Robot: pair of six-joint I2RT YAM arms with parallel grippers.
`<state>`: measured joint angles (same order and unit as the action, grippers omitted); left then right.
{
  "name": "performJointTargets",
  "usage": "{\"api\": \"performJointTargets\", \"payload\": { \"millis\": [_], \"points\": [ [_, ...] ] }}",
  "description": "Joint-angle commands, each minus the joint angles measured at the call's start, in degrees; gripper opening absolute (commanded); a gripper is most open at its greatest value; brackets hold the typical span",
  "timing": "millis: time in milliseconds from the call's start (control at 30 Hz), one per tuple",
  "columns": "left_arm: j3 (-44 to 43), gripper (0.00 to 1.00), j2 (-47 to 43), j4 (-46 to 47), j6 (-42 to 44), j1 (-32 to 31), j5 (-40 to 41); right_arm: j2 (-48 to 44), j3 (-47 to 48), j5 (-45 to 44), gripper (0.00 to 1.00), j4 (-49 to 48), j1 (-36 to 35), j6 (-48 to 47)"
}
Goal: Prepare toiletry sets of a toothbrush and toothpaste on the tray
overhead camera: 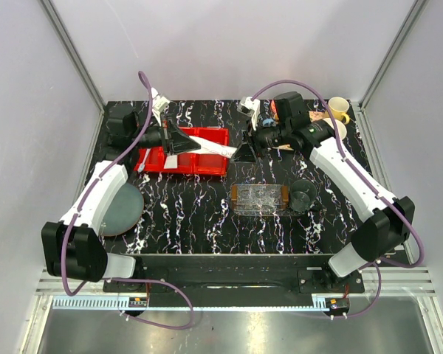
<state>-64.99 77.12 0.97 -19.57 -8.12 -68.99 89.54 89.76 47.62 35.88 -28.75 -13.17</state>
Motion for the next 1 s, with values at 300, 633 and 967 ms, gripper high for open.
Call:
{"api": "performJointTargets", "payload": {
  "millis": [300, 633, 967],
  "points": [
    [-10.75, 0.00, 1.45, -21.08, 23.86, -6.11, 5.17, -1.82, -0.28, -0.94, 0.73, -0.02, -0.07, -1.24],
    [-20.69, 0.00, 5.32, -38.31, 40.66, -13.93, 18.88, -5.42, -1.16, -11.38, 0.84, 3.41, 0.01, -3.18],
    [-26.50, 0.00, 8.57, -45.71, 49.01, -21.93, 31.46, -11.75, -5.38, -21.69, 0.84, 5.52, 1.77, -5.11]
  ]
}}
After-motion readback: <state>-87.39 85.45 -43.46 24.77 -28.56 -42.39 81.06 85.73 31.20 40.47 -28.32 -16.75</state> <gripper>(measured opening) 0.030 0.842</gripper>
